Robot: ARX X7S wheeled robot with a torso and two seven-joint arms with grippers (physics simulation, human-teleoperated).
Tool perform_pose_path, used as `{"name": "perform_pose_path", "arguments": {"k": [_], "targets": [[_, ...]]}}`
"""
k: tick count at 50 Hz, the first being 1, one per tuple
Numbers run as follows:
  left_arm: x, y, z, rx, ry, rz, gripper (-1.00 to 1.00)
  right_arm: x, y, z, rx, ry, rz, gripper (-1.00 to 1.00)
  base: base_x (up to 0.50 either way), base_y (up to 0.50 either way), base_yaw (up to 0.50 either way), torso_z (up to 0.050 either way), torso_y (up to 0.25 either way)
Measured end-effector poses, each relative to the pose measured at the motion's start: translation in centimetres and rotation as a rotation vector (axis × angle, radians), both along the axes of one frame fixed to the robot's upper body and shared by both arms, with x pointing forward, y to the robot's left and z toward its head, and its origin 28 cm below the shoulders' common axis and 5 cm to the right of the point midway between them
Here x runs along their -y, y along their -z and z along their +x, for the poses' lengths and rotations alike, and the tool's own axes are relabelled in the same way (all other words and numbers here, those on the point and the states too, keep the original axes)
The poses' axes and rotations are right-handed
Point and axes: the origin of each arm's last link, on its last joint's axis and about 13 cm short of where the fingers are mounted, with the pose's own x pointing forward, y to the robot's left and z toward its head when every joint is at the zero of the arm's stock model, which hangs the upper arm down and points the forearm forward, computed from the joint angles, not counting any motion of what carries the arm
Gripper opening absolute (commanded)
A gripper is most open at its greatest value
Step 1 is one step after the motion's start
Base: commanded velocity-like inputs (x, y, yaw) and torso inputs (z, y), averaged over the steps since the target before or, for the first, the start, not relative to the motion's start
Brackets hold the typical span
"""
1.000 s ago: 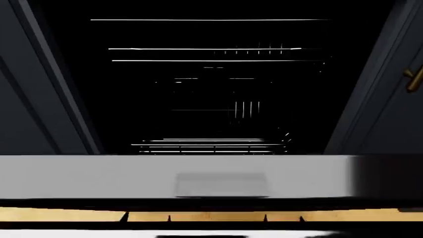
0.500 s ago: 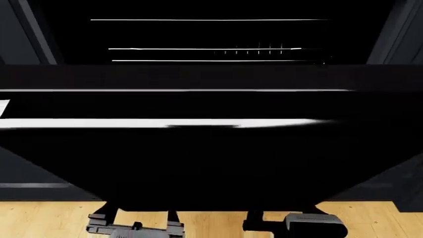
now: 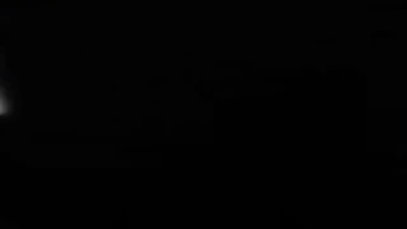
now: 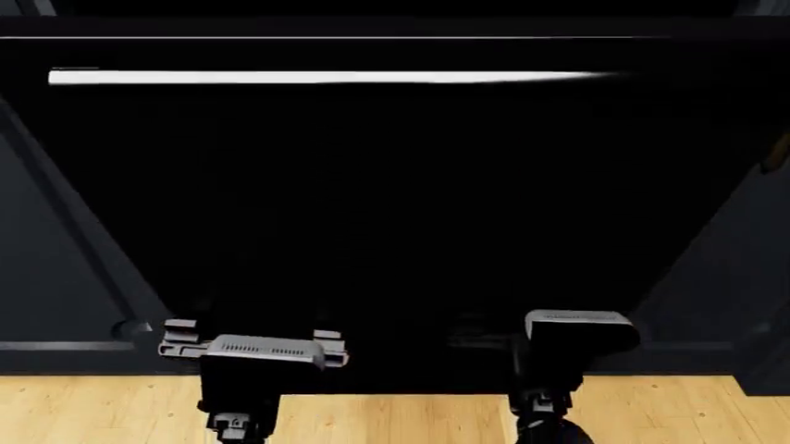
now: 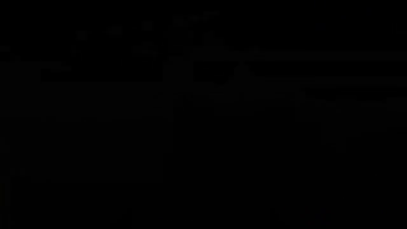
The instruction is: Close the dishwasher door
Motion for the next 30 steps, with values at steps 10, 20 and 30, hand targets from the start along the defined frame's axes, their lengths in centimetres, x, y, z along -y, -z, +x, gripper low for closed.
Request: {"name": "perform_pose_path", "arguments": {"k": [10,20,30], "targets": [[0.3,-2.0,2.1,0.014,-0.005,0.002,1.00,0.2,-1.7,2.7,-0.004,0.015,0.012,1.00,0.00,0.00,0.00,0.000,0.000],[0.8,-3.2,4.3,0.007,-0.002,0.006,1.00,0.7,-2.6,5.3,-0.016,0.045,0.004,1.00,0.00,0.00,0.00,0.000,0.000],[1.0,-4.1,6.7,-0.024,-0.004,-0.007,1.00,-0.1,-2.8,6.4,-0.018,0.068,-0.016,1.00,0.02,0.00,0.00,0.000,0.000]]}}
